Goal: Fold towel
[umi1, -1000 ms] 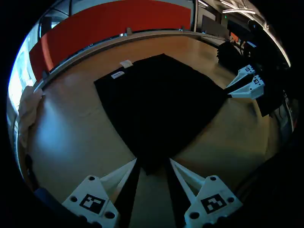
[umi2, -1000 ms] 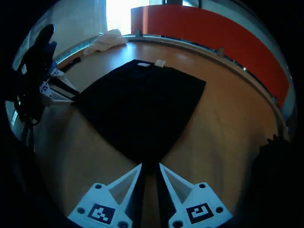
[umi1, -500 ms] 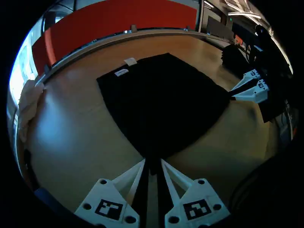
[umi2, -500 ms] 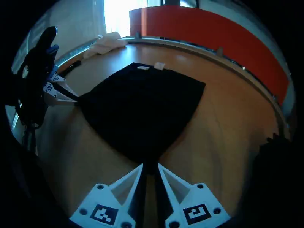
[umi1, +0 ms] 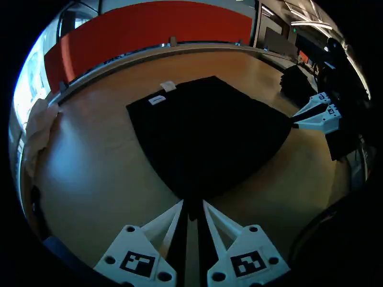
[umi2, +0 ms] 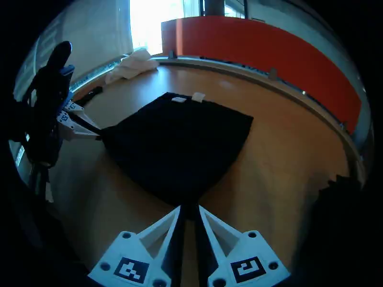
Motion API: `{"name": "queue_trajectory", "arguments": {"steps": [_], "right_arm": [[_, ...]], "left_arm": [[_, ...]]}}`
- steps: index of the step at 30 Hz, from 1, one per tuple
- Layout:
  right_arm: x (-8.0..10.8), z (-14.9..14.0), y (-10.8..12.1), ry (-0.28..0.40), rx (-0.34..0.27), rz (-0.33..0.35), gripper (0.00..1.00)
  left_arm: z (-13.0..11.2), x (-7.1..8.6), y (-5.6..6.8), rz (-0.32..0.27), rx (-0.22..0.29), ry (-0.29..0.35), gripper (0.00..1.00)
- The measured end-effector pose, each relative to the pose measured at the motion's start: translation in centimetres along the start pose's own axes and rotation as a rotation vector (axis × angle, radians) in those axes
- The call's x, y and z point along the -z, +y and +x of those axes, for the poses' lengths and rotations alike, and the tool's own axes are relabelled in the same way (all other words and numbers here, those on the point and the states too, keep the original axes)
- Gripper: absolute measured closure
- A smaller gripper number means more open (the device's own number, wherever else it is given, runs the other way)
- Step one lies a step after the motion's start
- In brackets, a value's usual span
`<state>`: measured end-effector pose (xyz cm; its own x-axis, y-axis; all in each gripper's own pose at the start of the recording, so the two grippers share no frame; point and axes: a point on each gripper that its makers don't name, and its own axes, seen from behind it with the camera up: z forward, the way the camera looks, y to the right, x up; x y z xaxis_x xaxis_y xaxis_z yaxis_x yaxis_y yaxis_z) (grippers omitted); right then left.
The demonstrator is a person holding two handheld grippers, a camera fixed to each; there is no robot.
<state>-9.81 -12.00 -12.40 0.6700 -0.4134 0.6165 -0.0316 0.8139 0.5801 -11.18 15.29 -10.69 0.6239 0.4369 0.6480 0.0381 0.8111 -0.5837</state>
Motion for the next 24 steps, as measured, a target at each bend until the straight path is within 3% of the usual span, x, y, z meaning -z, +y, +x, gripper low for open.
{"name": "queue_trajectory", "arguments": {"steps": [24], "right_arm": [[8.1,6.0,-1.6,0.069,0.032,0.025,0.88]], "left_arm": [[4.0,7.9,1.6,-0.02,0.081,0.017,0.88]]}}
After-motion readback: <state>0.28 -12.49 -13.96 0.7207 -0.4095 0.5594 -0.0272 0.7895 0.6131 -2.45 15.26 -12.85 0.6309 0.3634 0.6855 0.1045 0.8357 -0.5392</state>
